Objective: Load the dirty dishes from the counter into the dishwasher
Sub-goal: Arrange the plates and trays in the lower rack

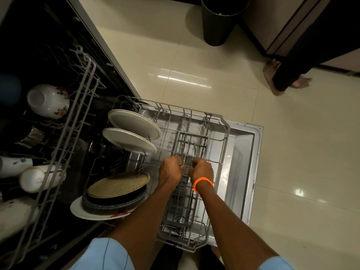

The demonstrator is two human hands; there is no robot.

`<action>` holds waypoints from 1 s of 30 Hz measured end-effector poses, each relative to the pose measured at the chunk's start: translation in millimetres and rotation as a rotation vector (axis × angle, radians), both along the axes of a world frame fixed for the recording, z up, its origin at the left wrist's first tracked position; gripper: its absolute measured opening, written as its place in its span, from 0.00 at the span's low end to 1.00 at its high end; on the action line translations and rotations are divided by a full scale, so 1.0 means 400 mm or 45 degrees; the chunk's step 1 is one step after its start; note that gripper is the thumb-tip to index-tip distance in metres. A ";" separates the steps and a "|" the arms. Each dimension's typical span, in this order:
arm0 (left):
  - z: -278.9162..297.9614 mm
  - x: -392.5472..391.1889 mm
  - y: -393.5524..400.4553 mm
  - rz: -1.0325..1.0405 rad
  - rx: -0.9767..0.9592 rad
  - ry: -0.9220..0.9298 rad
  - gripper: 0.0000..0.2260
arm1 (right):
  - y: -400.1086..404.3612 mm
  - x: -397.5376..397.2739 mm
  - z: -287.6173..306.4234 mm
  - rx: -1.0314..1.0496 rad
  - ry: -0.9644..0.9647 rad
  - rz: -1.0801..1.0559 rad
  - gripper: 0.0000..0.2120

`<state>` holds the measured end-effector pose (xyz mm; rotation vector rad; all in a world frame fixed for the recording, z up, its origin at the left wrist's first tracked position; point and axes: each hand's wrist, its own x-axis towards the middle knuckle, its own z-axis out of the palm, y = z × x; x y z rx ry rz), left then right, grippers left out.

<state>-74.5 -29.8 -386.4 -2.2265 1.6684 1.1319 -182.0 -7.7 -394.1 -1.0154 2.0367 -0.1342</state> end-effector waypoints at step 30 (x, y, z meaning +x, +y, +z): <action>1.116 0.231 0.331 0.322 -0.418 0.134 0.06 | 0.184 0.216 1.141 -0.404 -0.182 0.279 0.12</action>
